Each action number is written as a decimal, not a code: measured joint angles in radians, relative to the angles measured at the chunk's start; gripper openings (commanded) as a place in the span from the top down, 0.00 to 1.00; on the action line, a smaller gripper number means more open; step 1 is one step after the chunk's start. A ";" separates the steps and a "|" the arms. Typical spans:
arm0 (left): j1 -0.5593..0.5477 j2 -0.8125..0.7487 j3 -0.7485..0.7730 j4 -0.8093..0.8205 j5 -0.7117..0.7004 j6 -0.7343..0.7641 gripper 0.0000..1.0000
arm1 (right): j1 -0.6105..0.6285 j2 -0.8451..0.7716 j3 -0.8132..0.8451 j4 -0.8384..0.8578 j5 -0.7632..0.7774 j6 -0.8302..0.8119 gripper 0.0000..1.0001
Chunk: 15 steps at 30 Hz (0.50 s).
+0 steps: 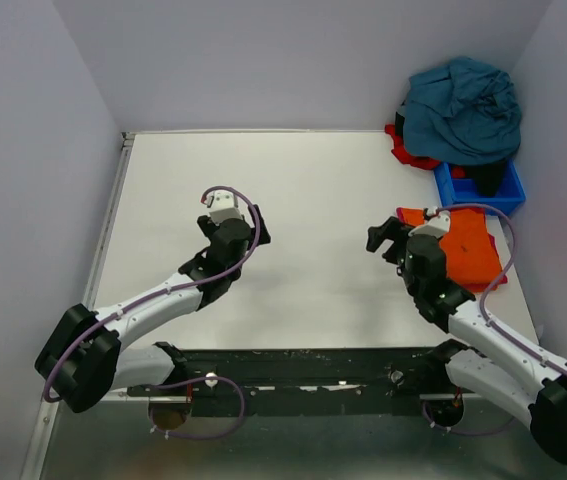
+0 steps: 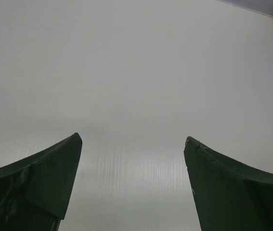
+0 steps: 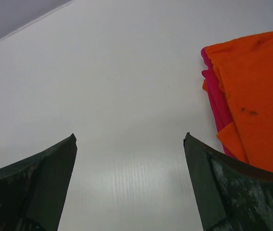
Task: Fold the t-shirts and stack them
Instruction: Grab crumpled tshirt from bin with the right arm
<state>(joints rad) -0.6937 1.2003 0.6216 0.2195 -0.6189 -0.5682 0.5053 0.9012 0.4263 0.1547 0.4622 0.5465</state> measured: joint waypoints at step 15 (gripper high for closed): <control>0.000 0.009 0.004 0.000 0.020 0.008 0.01 | 0.000 -0.035 -0.040 0.100 -0.077 -0.027 0.00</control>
<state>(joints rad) -0.6937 1.2091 0.6258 0.2199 -0.5991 -0.5602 0.5049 0.8661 0.3859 0.2550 0.3851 0.5194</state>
